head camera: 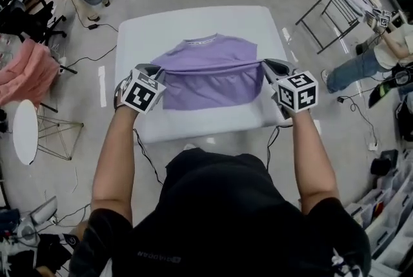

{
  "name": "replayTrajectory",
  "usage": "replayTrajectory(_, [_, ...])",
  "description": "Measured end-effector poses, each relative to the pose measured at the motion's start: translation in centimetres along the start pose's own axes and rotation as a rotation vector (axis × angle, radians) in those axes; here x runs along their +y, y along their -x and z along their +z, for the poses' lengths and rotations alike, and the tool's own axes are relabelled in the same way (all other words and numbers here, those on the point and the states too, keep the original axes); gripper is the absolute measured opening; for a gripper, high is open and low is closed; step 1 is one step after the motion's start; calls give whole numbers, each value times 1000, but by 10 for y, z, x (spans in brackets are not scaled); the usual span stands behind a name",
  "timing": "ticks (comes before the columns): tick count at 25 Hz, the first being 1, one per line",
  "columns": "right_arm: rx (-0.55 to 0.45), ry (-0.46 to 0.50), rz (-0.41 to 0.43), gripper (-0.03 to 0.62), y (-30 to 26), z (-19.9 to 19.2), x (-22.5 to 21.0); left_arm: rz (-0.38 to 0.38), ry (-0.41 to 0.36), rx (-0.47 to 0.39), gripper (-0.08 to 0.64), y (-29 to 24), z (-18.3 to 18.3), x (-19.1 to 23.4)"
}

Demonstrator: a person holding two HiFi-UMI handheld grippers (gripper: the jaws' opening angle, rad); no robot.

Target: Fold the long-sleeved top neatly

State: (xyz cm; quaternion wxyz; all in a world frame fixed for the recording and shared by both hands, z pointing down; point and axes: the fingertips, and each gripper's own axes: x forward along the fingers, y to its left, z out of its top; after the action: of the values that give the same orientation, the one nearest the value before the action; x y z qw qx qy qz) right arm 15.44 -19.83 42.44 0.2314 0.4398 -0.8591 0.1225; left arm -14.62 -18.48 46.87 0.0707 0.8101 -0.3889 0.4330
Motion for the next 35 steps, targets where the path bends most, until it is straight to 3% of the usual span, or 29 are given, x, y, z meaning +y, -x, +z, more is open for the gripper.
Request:
replayTrajectory(4, [15, -76, -40, 14, -30, 12, -12, -33, -48, 7, 28, -21, 3, 25])
replayTrajectory(10, [87, -83, -45, 14, -74, 13, -51, -37, -5, 37, 28, -56, 20, 42])
replayTrajectory(19, [216, -162, 4, 14, -174, -10, -90, -2, 115, 195, 28, -129, 1, 85])
replayTrajectory(27, [404, -158, 40, 15, -242, -65, -110, -31, 230, 322, 28, -194, -26, 98])
replayTrajectory(31, [447, -135, 47, 15, -252, -83, -107, -40, 298, 332, 28, -204, -38, 96])
replayTrajectory(35, [449, -132, 50, 16, -255, -86, -108, -34, 316, 320, 28, -209, -39, 97])
